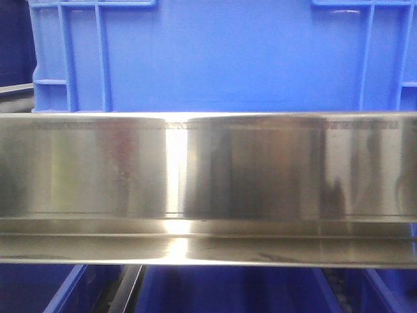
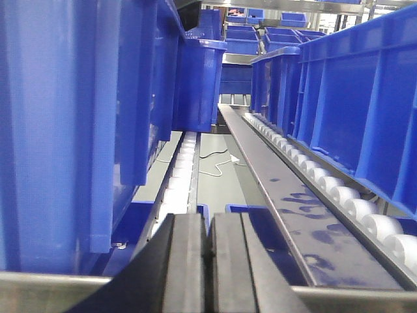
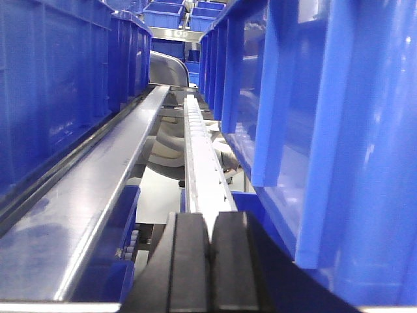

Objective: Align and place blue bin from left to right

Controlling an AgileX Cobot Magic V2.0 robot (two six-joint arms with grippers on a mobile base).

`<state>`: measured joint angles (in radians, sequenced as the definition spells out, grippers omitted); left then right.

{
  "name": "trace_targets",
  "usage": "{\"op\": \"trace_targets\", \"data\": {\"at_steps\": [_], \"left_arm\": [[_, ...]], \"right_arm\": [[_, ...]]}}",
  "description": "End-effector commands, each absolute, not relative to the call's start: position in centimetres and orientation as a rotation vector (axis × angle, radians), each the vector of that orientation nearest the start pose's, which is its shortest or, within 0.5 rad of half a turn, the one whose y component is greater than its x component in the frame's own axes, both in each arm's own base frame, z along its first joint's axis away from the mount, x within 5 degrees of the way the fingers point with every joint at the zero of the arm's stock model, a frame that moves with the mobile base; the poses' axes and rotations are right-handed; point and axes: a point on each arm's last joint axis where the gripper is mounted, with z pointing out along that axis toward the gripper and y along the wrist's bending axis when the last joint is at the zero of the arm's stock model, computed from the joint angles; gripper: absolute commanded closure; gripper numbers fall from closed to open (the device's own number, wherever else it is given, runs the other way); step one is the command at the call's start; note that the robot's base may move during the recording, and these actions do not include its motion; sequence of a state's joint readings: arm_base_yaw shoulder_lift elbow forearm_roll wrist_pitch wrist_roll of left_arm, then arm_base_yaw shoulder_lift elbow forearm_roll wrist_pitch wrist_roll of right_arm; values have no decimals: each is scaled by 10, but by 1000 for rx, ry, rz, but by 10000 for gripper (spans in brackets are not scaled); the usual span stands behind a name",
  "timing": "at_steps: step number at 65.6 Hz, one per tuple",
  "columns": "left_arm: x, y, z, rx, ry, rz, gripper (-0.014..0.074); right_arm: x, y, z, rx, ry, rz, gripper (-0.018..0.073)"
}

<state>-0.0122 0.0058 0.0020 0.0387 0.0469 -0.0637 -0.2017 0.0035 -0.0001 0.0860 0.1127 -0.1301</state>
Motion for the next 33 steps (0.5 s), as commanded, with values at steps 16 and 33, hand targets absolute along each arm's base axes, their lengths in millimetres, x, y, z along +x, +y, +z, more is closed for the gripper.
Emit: {"op": "trace_targets", "data": {"at_steps": [16, 33], "left_arm": [[56, -1, 210, -12, 1520, -31, 708], [56, -1, 212, -11, 1497, -32, 708]], "right_arm": [[55, -11, 204, 115, 1585, -193, 711], [55, -11, 204, 115, 1585, -193, 711]]}}
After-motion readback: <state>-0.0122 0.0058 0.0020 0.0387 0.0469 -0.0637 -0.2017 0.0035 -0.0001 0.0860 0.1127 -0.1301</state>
